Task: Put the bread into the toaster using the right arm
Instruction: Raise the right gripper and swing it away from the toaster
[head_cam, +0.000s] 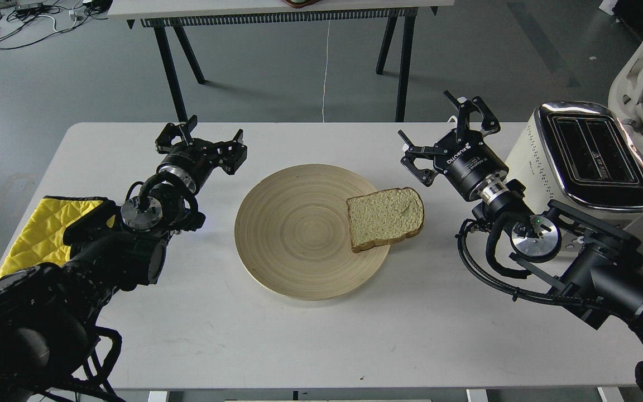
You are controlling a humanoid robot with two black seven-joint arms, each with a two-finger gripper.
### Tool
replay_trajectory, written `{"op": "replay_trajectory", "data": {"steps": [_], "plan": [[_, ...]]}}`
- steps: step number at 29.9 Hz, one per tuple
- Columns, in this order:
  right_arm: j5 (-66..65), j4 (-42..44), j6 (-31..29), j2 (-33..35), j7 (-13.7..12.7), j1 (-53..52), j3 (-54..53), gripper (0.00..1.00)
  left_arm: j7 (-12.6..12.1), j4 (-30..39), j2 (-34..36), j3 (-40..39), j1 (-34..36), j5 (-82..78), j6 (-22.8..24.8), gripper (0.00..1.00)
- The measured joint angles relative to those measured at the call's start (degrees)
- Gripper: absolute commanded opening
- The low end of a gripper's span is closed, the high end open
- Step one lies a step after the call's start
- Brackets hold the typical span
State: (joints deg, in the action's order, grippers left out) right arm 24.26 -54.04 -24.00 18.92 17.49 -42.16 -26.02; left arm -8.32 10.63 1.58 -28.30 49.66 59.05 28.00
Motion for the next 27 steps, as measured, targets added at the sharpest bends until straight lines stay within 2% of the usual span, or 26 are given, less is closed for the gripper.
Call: {"op": "replay_trajectory", "data": {"steps": [17,20,23,27], "plan": [[-2.7,0.18,1.45,0.19,0.0,-2.28,0.43,1.0,0.13,0.0,0.0,0.17,0.0,-0.07,0.0,1.0],[-7.7,0.31,5.3,0.22,-0.11,-4.13,0.48,1.0,0.13,0.0,0.0,0.17,0.0,-0.07,0.0,1.0],[-14.05,0.36,11.78,0.23,-0.51,-6.32,0.61,1.0,0.13,0.0,0.0,0.16,0.0,-0.07,0.0,1.0],[-22.75,-0.5,18.62,-0.26,-2.51,-8.32,0.88,1.0,0.13,0.0,0.0,0.13,0.0,-0.07,0.0,1.0]]}}
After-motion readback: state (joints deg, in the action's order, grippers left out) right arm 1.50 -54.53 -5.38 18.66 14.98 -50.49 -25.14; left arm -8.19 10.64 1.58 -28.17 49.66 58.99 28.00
